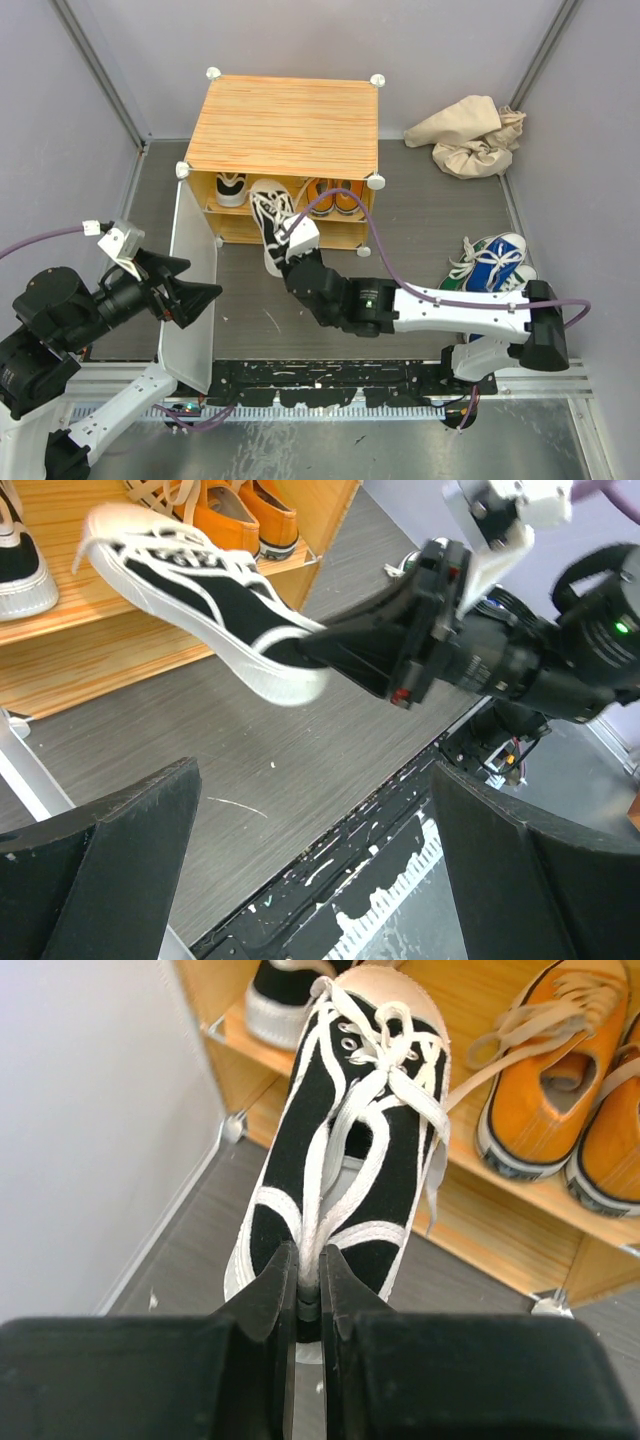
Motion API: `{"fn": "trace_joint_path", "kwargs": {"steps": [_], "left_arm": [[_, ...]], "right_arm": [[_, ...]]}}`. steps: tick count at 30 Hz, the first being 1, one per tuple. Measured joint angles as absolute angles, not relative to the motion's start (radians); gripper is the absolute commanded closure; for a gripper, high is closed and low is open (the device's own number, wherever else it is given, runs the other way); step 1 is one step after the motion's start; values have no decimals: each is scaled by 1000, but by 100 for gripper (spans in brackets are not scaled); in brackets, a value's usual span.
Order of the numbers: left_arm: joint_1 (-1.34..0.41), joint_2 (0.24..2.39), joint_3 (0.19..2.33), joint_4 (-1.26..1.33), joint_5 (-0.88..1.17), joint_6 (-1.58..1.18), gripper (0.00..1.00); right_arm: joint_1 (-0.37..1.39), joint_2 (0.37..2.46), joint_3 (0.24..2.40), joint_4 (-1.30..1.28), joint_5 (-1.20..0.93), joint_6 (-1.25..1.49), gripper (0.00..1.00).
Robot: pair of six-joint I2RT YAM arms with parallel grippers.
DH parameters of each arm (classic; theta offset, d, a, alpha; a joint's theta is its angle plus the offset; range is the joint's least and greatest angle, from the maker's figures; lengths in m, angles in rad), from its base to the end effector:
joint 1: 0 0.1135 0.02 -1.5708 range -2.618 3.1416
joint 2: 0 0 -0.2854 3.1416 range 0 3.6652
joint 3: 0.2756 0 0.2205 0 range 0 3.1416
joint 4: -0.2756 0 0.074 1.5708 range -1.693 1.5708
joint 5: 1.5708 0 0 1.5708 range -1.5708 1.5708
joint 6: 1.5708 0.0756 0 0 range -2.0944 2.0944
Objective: Place and organize the shoes in the shoe cabinet
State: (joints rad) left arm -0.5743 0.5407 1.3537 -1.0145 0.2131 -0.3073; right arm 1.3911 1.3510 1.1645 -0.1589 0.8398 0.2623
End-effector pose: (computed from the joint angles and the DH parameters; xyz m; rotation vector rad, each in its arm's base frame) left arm 0.0102 -0.0256 0.4262 0.4033 1.7983 -0.8171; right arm 0.1080 0.2797 0.3695 -0.4669 1.7532 0.3718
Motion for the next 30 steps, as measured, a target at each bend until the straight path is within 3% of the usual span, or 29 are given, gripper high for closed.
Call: {"fn": "trace_joint_path", "kwargs": {"steps": [10,22,30], "left_arm": [[-574,541,1354,-1015,214,-307,2],[-574,544,1354,-1015,232,-299,2],[-574,545,1348,-1015,232,-294,2]], "right_arm": [[1143,1581,1253,70,801,192,99],[1084,1878,1492,308,838,60,99],[1069,2010,1522,397,924,4,99]]}}
